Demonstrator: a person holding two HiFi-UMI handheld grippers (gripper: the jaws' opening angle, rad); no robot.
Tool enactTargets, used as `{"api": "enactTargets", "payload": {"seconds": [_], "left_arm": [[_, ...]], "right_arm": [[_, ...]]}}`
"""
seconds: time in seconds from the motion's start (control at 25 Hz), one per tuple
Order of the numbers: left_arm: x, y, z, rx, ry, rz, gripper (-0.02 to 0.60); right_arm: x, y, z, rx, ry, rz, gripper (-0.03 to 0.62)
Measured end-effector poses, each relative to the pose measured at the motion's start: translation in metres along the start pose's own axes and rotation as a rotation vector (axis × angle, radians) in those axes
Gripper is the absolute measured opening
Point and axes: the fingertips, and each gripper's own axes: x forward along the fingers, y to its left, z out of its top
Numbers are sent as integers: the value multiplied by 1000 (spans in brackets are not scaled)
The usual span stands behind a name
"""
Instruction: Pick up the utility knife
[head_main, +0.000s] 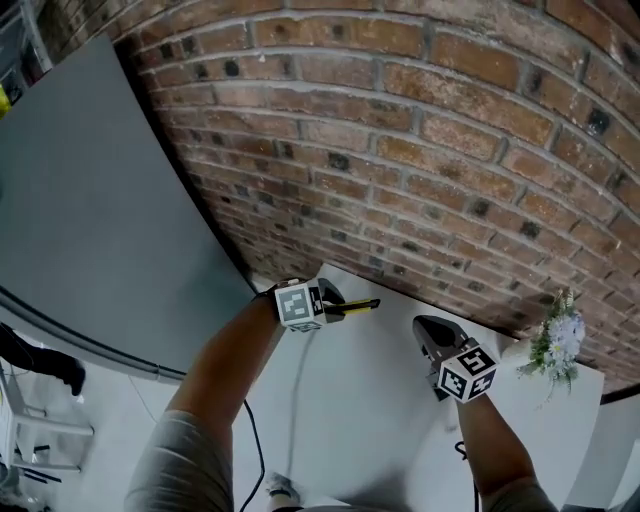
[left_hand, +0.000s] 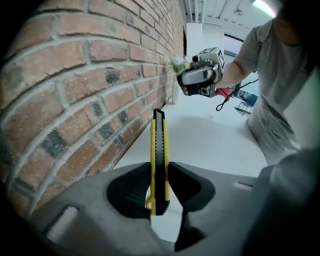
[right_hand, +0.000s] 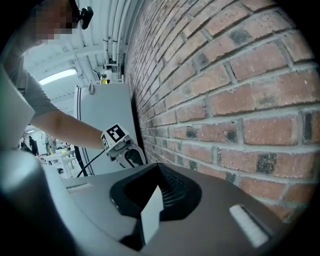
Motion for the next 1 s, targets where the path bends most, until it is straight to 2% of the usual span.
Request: {"api": "enactTargets", "payload": {"seconds": [0.36,0.68,1.0], "left_arm": [[-134,-23,45,-200,-353,168,117],[-273,-48,94,-318,-637,329,117],[-386,-67,119,-404,-848,450,118]], "right_arm": [[-2,58,93,-72,-38,1,9],[-10,117,186,-132,-88,8,9],[-20,155,268,-158,-104,-4,9]]}}
